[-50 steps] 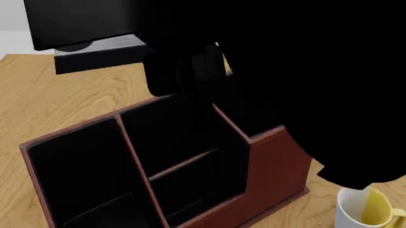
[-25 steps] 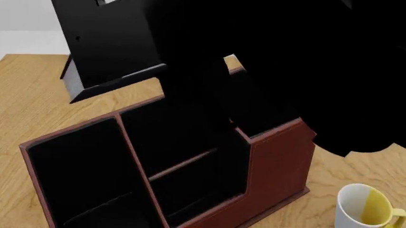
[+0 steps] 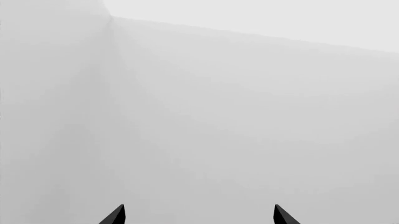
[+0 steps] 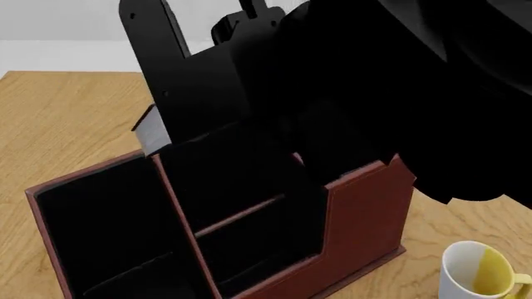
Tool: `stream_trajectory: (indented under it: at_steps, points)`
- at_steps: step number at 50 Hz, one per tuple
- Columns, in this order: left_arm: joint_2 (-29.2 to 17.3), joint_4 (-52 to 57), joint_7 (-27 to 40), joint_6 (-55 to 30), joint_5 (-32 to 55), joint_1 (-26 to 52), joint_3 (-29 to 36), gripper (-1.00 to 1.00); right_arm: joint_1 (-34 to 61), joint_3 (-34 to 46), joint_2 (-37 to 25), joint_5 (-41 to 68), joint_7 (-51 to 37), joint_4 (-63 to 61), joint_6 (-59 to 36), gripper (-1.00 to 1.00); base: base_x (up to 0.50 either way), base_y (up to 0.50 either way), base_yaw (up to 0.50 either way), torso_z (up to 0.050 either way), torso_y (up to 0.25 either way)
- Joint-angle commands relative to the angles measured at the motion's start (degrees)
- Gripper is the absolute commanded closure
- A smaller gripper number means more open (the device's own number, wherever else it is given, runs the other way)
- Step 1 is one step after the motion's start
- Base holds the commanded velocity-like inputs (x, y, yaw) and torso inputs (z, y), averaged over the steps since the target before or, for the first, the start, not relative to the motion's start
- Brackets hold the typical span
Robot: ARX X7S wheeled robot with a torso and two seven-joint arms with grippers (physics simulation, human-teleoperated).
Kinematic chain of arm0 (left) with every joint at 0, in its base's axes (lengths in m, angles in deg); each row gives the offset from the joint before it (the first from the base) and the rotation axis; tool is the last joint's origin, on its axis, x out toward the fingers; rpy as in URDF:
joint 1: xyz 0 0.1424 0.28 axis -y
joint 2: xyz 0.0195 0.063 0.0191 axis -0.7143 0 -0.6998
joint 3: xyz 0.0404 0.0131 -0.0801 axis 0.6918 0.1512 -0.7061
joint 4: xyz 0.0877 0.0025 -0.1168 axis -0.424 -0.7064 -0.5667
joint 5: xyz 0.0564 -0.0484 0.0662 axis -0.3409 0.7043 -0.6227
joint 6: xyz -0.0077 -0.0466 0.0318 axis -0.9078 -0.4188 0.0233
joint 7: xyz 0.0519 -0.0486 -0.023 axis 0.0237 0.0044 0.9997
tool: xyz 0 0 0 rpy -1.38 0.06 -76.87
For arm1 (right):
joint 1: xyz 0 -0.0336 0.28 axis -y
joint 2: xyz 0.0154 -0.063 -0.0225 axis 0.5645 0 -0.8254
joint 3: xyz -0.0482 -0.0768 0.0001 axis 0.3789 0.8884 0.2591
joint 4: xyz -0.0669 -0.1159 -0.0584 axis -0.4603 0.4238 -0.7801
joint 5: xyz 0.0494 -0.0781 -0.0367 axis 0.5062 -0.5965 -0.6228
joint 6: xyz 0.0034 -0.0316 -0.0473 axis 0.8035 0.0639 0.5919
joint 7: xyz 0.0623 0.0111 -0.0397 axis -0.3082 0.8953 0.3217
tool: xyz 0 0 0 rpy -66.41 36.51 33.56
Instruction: Pick up the book and place it in the front compartment of the caddy.
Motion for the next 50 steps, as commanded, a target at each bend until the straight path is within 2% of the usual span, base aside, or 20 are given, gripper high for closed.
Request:
stream_trajectory:
  at_steps: [1,29,50]
  points:
    - [-0.5,0.1,0.5,0.1,-0.1,-0.5,-0.2,-1.0,-2.7,1.3,0.3,-4.4,-1.7,4.3,5.5,1.0,0.0,0.0,0.0,0.0,0.0]
    - [-0.4,-0.5,0.6,-0.3,-0.1,0.1,0.5,-1.0,-8.2,3.7,4.1,-7.8,-4.2,16.2,12.2,1.0,0.0,0.0,0.0,0.0,0.001]
    - [-2.7,1.0,2.0,1.8,0.3,-3.0,-1.7,-1.0,-11.0,4.1,6.9,-8.5,-5.1,23.1,17.5,1.0,0.0,0.0,0.0,0.0,0.001]
